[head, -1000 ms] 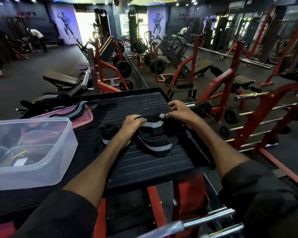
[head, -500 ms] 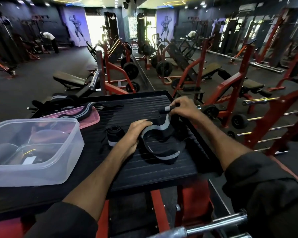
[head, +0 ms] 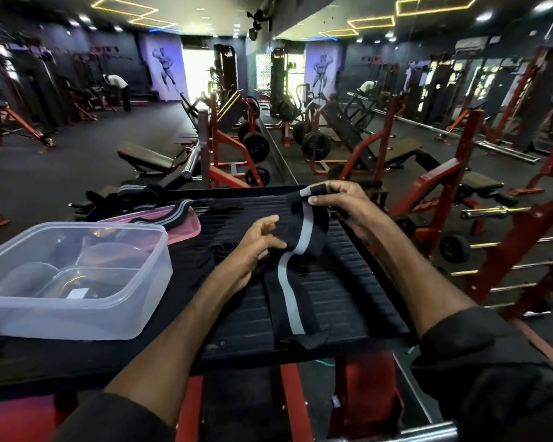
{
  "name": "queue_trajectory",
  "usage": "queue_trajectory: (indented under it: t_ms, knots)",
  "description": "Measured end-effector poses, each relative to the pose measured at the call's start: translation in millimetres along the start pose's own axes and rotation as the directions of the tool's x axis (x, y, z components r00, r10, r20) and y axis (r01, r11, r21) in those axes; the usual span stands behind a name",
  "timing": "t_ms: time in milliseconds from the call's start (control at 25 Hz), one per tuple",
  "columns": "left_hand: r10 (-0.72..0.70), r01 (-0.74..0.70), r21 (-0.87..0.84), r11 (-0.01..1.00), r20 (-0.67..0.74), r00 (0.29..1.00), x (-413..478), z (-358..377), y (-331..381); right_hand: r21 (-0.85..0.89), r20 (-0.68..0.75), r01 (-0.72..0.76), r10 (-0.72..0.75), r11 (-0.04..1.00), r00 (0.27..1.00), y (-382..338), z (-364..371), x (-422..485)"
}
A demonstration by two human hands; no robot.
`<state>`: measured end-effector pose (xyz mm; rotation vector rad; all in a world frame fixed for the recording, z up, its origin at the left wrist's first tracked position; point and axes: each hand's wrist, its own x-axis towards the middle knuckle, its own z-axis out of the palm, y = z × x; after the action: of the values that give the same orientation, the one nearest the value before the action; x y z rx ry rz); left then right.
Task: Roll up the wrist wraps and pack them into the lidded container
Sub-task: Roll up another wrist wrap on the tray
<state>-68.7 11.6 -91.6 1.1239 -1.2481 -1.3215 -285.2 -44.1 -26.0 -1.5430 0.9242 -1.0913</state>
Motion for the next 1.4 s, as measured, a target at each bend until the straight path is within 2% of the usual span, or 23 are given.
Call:
queue_trajectory:
  t_ms: [80, 160, 280, 360, 440, 520, 600, 720, 800, 880, 960, 1040, 1120, 1240, 1400]
  knots:
    - [0.000, -0.001, -0.067, 0.998, -0.018, 1.000, 3.6, -2.7, 20.0, 0.161, -0.035, 0.011, -0.005, 0.987, 0.999, 13.2, 6.8, 0.3]
    - [0.035, -0.037, -0.057, 0.998, -0.024, 0.999, 7.1, -3.1, 37.1, 0.245, -0.024, 0.021, -0.016, 0.969, 1.000, 19.7, 18.5, -0.7]
    - [0.206, -0.200, 0.079, 0.977, -0.081, 0.975, 8.9, 1.4, 51.1, 0.171, -0.003, 0.046, -0.046, 0.984, 0.999, 22.3, 35.5, 0.6]
    - [0.385, -0.343, 0.261, 0.902, -0.129, 0.914, 15.7, -4.7, 50.4, 0.098, 0.004, 0.090, -0.091, 0.991, 0.996, 22.7, 41.9, 4.6]
    - [0.466, -0.403, 0.346, 0.847, -0.117, 0.877, 20.1, -13.1, 47.4, 0.057, 0.028, 0.116, -0.117, 0.992, 0.993, 21.0, 42.7, 8.0]
    - [0.464, -0.397, 0.340, 0.852, -0.142, 0.875, 21.8, -18.5, 44.0, 0.089, 0.094, 0.082, -0.090, 0.993, 0.991, 14.3, 38.4, 10.2]
    - [0.460, -0.406, 0.294, 0.865, -0.147, 0.875, 20.1, -18.6, 42.2, 0.202, 0.169, -0.023, -0.011, 0.979, 0.986, 2.9, 35.0, 11.6]
    - [0.453, -0.422, 0.215, 0.881, -0.122, 0.883, 17.8, -14.7, 41.5, 0.311, 0.156, -0.108, 0.061, 0.944, 0.986, -6.0, 35.8, 18.1]
    - [0.433, -0.409, 0.167, 0.897, -0.146, 0.890, 16.7, -12.1, 40.5, 0.238, 0.139, -0.114, 0.083, 0.965, 0.987, -3.2, 37.6, 21.6]
    - [0.411, -0.390, 0.138, 0.910, -0.187, 0.892, 16.9, -12.8, 38.7, 0.066, 0.177, -0.101, 0.088, 0.993, 0.980, 4.4, 38.0, 23.1]
    - [0.393, -0.378, 0.110, 0.919, -0.207, 0.896, 17.0, -16.4, 35.9, -0.032, 0.203, -0.041, 0.047, 0.999, 0.978, 11.0, 39.8, 24.1]
    - [0.384, -0.363, 0.131, 0.922, -0.201, 0.901, 18.3, -20.4, 32.6, -0.026, 0.191, 0.077, -0.071, 0.997, 0.979, 13.9, 41.9, 23.4]
    - [0.383, -0.346, 0.232, 0.909, -0.143, 0.912, 18.0, -23.5, 33.2, -0.011, 0.184, 0.165, -0.160, 0.986, 0.970, 14.3, 43.7, 21.1]
    - [0.363, -0.319, 0.348, 0.882, -0.065, 0.930, 20.2, -27.3, 35.4, -0.059, 0.160, 0.228, -0.216, 0.972, 0.963, 16.4, 43.4, 21.0]
    - [0.338, -0.302, 0.315, 0.900, -0.064, 0.939, 20.2, -27.0, 36.9, -0.144, 0.130, 0.365, -0.348, 0.920, 0.929, 23.7, 47.8, 25.6]
